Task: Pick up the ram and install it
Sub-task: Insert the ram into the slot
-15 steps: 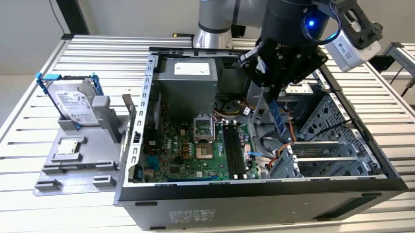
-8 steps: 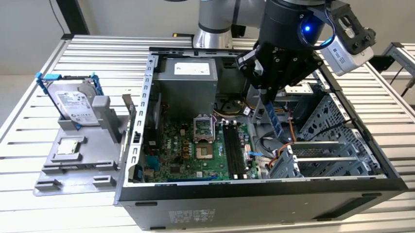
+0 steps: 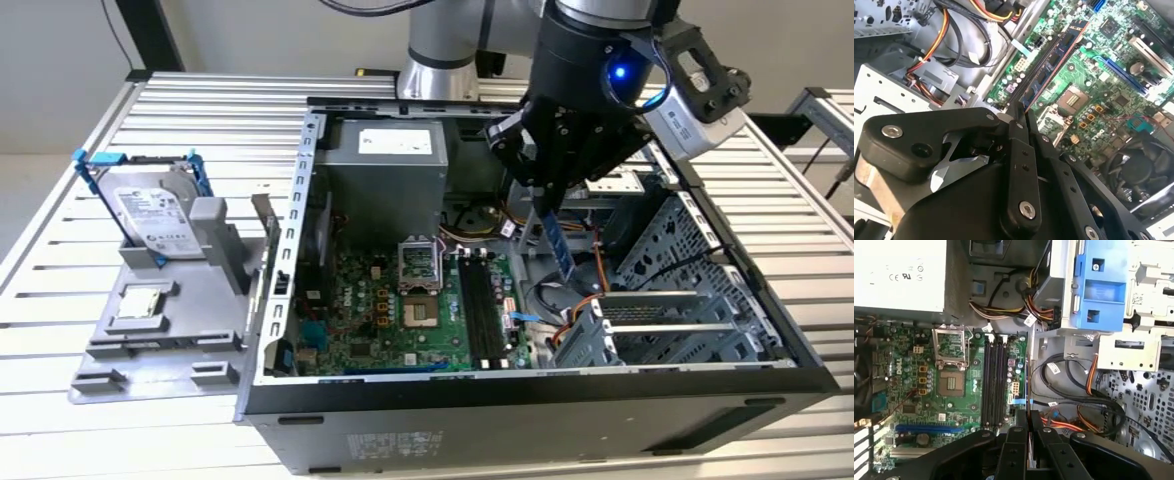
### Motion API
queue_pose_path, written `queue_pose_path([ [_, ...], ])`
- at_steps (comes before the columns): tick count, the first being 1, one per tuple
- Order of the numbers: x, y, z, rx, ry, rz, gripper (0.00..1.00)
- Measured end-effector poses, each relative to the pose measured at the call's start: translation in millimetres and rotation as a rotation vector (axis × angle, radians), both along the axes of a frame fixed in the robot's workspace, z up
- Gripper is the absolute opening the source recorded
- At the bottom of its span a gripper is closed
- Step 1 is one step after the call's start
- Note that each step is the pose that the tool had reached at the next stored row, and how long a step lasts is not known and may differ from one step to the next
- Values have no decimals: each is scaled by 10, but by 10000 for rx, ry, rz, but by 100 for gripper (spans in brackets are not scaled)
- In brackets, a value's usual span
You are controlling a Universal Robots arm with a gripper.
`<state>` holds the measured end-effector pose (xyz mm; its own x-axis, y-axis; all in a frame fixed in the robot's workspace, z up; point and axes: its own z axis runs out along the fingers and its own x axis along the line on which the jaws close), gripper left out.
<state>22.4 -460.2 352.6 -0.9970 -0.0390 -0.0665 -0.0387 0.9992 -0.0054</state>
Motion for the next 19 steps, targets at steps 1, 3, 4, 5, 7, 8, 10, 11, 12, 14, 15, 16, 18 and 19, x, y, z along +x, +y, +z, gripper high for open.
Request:
queue_pose_path([
  [1,0,11,-20,1,3,0,0],
  [3,1,46,-45,3,10,-1,0],
  [4,2,47,-44,0,11,0,0],
  [5,2,47,-45,1,10,1,0],
  [7,2,48,-44,0,11,2,0],
  [8,1,48,-44,0,11,1,0],
  [10,1,48,-44,0,11,2,0],
  [11,2,48,-44,-1,11,2,0],
  [12,1,49,-44,0,11,3,0],
  [14,1,49,-45,-1,11,3,0],
  [15,1,49,-45,0,11,3,0],
  [16,1,49,-45,0,11,4,0],
  [18,1,49,-46,-1,11,4,0],
  [19,1,49,-53,0,11,4,0],
])
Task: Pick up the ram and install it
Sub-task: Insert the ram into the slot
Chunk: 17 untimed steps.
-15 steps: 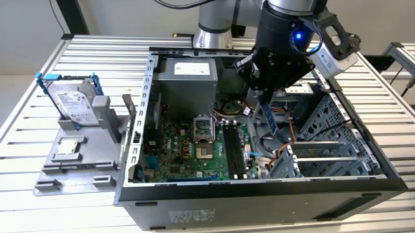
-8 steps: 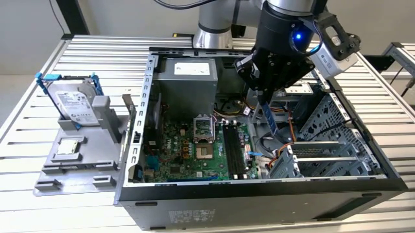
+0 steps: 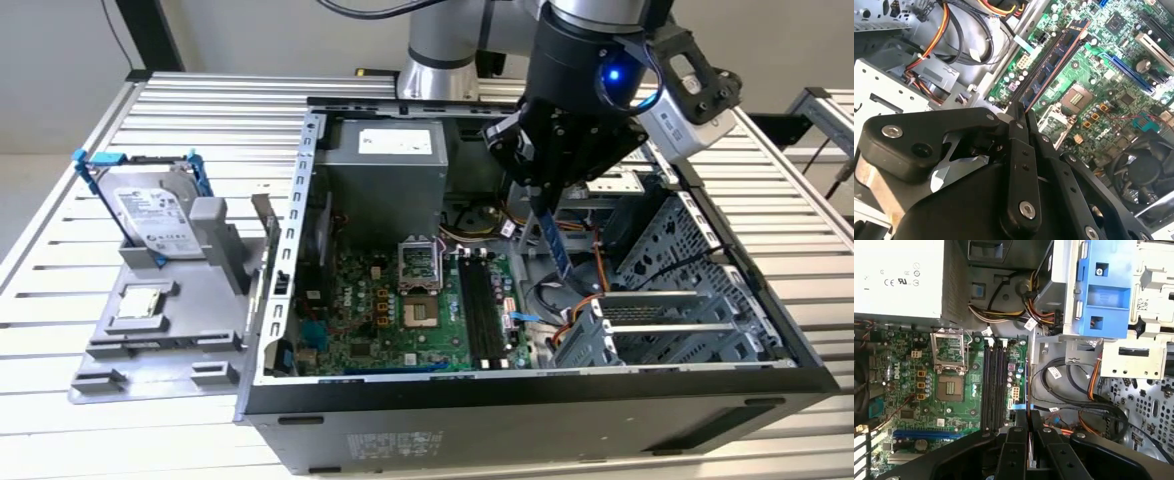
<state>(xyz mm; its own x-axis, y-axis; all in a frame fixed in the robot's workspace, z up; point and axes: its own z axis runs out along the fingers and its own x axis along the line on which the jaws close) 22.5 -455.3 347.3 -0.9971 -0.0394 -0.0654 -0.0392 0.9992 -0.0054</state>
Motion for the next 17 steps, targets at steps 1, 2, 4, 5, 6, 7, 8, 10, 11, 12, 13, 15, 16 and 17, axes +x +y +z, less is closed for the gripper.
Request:
queue_pose_path([
  [1,0,2,-16,-1,0,-7,0],
  [2,1,9,-33,-1,9,-48,0],
  [4,0,16,-67,1,34,-131,0],
  [5,0,16,-83,0,48,-154,0],
  [6,0,21,-100,-1,58,-201,0],
  [7,1,26,-119,-1,58,-261,0],
  [8,1,27,-138,0,59,-316,0],
  [10,1,27,-174,1,59,-406,0],
  [11,1,28,-189,-16,58,-411,0],
  [12,1,33,-201,-62,58,-413,0],
  [13,1,54,-212,-91,60,-413,0],
  [15,3,81,-235,-72,70,-414,0],
  [16,2,93,-251,-69,69,-427,0],
  [17,2,108,-269,-70,71,-437,0],
])
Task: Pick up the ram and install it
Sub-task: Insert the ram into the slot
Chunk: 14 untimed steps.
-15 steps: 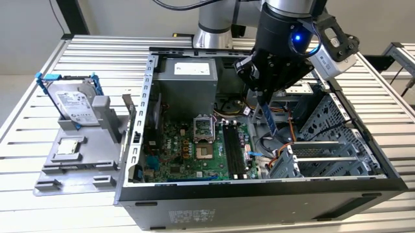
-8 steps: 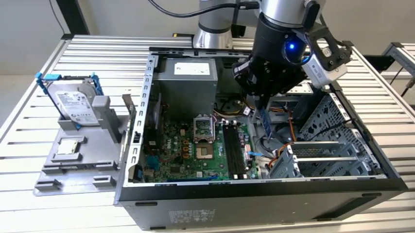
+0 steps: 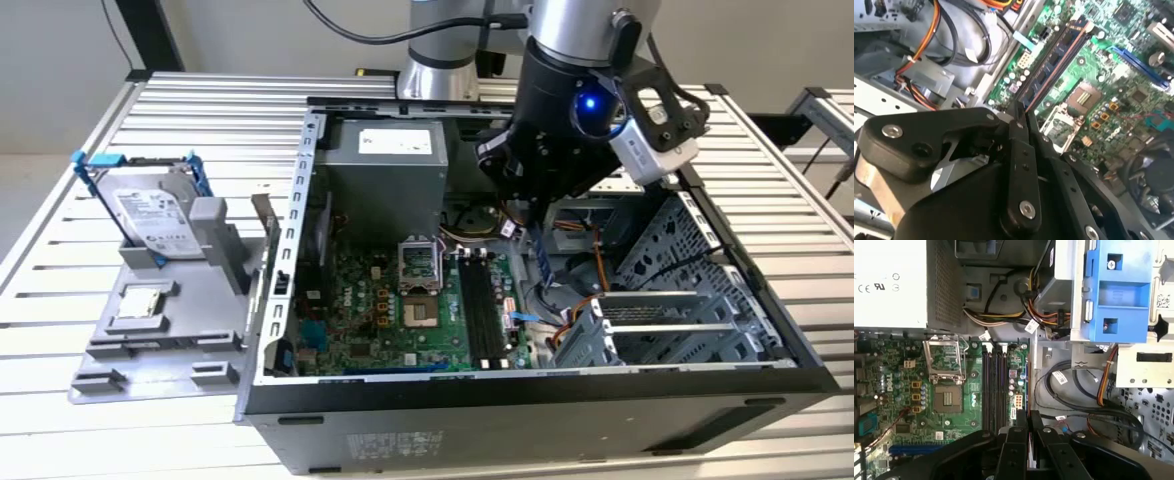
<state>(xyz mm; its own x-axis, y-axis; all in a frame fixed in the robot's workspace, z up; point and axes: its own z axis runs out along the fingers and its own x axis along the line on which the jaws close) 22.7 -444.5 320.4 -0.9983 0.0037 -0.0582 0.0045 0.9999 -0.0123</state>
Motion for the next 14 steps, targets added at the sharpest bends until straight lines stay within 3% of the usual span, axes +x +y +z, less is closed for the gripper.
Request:
queue_pose_path([
  [2,0,34,-35,2,14,-32,0],
  [6,-4,44,-53,4,159,-36,0],
  [9,-9,44,-63,12,396,-64,0],
  [10,-10,45,-71,11,447,-103,0],
  [14,-16,45,-138,3,471,-243,0],
])
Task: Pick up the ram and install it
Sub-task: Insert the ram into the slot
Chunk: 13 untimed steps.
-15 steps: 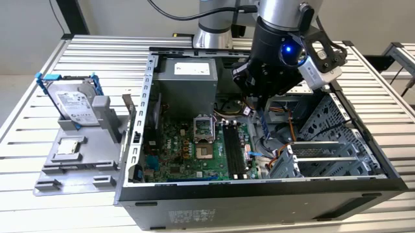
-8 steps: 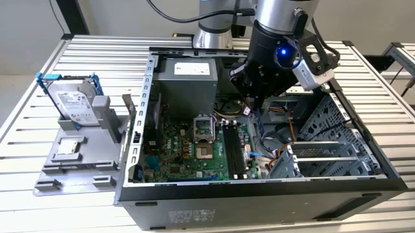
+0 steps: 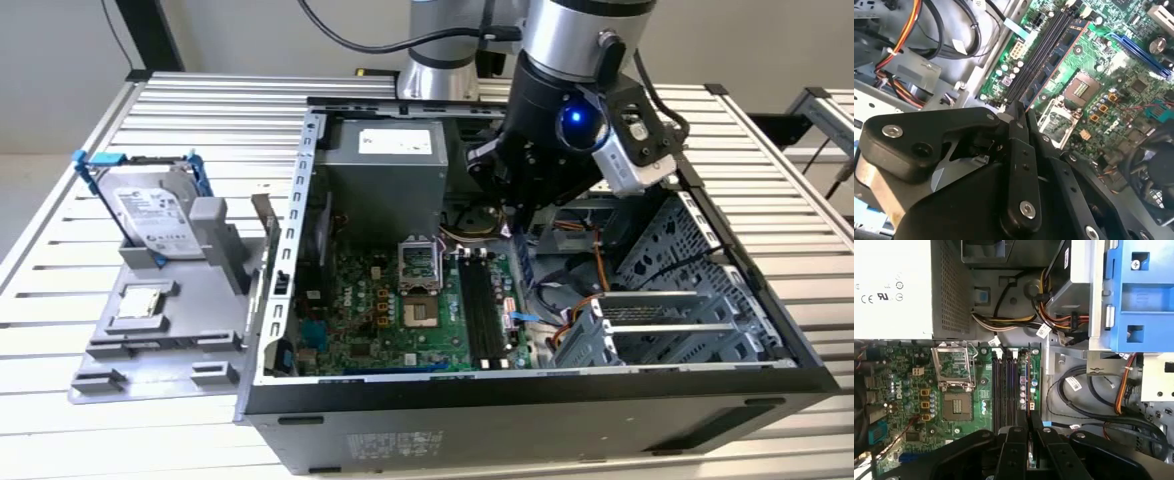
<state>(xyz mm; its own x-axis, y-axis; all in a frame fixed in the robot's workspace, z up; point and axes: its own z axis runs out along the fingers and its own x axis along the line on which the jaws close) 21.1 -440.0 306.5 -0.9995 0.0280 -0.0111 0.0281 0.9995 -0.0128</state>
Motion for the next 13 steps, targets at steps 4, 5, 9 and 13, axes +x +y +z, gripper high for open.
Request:
queue_pose_path([
  [4,0,0,-74,0,0,-690,0],
  [5,-1,0,-92,0,0,-828,0],
  [9,-1,0,-162,-1,1,-1193,0],
  [13,0,-1,-226,13,2,-1300,0],
])
